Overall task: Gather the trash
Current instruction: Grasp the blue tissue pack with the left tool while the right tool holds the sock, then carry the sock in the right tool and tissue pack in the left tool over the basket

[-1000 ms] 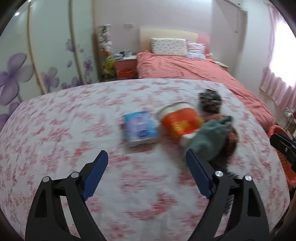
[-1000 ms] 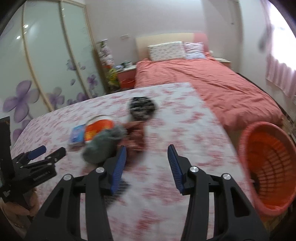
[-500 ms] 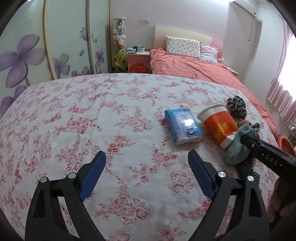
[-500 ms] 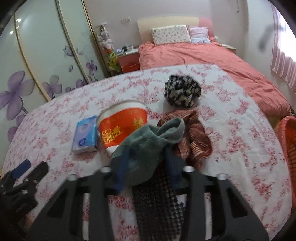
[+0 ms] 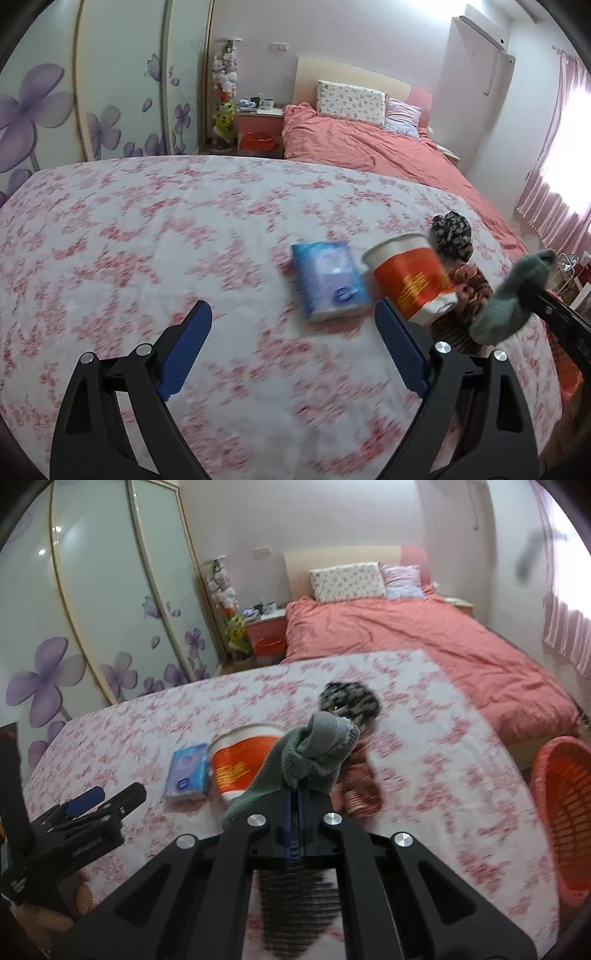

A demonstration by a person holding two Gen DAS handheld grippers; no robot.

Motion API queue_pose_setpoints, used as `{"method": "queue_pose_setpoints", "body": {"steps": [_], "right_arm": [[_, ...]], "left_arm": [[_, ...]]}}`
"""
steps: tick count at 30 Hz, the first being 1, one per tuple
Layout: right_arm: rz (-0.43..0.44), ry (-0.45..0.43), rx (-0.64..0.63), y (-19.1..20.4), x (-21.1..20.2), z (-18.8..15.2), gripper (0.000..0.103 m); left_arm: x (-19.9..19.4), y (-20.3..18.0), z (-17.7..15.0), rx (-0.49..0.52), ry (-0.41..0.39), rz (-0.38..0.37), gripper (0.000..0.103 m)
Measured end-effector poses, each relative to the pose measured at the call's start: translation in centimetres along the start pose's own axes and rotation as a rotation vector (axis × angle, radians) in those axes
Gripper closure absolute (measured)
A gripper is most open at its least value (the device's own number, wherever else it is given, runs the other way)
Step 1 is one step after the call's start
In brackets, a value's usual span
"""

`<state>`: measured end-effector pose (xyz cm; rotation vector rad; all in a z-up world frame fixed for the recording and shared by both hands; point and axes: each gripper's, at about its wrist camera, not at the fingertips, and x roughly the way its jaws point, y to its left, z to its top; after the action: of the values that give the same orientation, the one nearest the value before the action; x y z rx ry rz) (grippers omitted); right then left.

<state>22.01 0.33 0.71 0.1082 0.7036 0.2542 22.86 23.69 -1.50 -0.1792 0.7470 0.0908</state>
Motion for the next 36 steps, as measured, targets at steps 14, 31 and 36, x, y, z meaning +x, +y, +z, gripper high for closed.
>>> {"method": "queue_pose_setpoints", "body": {"steps": [14, 31, 36], "right_arm": [[-0.089, 0.019, 0.091, -7.1, -0.4, -0.3, 0.099], [-0.126, -0.002, 0.121, -9.9, -1.4, -0.8, 0.099], [-0.134, -0.028, 0.120, -10.2, -2.8, -0.7, 0.099]], "left_arm": [[6.4, -3.3, 1.1, 0.013, 0.123, 0.084, 0.027], [6.2, -2.1, 1.2, -0.011, 0.120, 0.131, 0.051], [4.1, -2.6, 1.4, 0.000, 0.089, 0.115, 0.051]]}}
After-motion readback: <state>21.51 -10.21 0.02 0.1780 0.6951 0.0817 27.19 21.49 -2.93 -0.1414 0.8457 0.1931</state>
